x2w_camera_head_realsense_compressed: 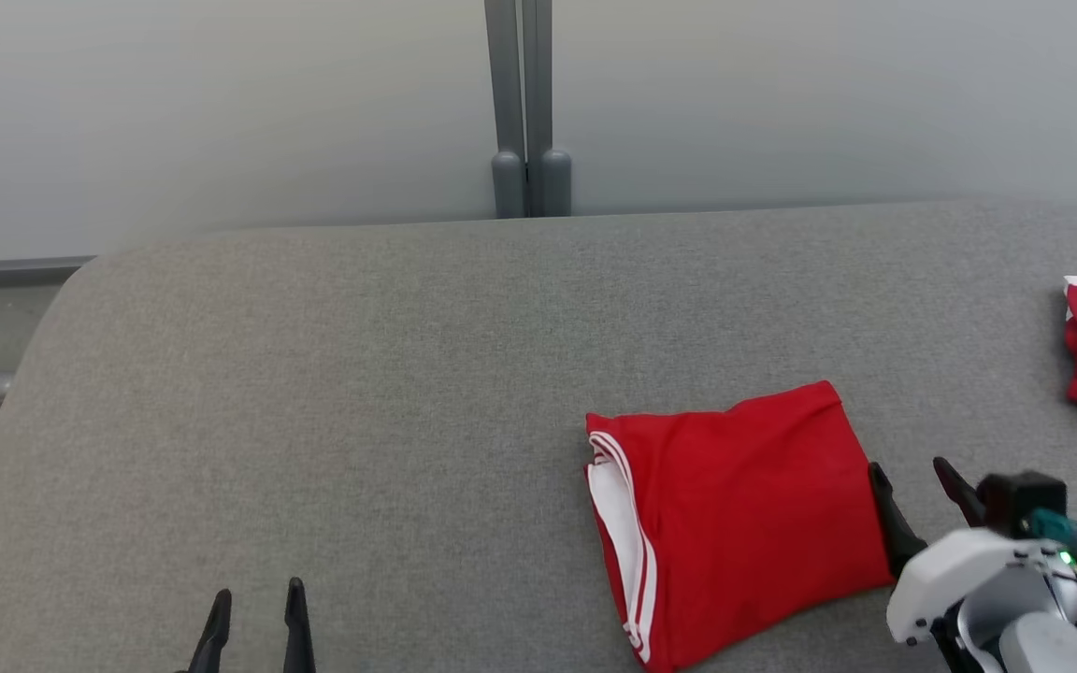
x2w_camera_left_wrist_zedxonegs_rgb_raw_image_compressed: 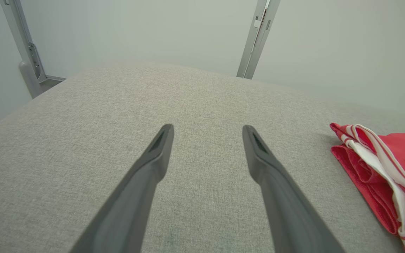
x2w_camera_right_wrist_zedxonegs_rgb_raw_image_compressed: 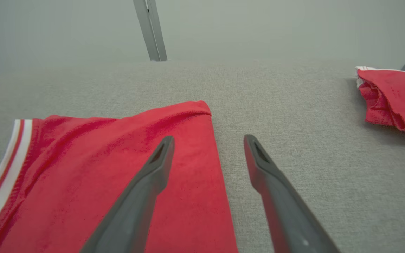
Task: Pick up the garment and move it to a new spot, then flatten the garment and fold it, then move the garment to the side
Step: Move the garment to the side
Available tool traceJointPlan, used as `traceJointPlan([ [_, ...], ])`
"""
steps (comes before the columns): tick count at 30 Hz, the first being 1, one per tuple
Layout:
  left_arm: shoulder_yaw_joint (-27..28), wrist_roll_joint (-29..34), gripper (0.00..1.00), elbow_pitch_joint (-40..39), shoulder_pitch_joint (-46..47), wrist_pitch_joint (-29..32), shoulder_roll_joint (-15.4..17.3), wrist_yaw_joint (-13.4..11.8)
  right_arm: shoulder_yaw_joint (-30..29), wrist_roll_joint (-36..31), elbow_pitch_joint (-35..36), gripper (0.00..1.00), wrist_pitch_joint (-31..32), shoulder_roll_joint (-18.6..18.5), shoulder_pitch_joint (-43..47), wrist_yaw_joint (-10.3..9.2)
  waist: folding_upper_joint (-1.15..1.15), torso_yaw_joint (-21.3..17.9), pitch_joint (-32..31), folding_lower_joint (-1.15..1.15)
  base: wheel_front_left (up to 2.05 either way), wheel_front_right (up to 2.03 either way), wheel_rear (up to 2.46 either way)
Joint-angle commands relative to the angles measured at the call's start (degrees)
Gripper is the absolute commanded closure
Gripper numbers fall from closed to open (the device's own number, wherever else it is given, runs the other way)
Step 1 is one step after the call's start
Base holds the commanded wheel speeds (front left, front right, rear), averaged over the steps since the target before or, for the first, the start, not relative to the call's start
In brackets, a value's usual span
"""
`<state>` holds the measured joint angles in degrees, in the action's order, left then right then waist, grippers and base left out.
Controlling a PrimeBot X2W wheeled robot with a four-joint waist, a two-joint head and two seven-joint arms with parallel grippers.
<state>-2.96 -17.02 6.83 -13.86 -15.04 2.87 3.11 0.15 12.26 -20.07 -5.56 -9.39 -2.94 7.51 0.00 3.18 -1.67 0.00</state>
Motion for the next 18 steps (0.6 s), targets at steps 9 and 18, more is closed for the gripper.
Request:
traceJointPlan([
  [9,-1.2,0.2,0.0,0.5,4.0,-0.2,0.1,0.8,0.5,0.8,-17.6,0.0,13.7,-2.5,-13.2,-0.04,0.0,6.1,5.5,0.0,0.0,0.0,0.0],
  [18,-1.5,-0.9,0.0,0.3,6.6,-0.2,0.1,0.9,4.3,8.8,-22.3,1.0,16.2,-3.3,-20.6,0.04,0.0,6.1,9.9,0.0,0.0,0.0,0.0],
])
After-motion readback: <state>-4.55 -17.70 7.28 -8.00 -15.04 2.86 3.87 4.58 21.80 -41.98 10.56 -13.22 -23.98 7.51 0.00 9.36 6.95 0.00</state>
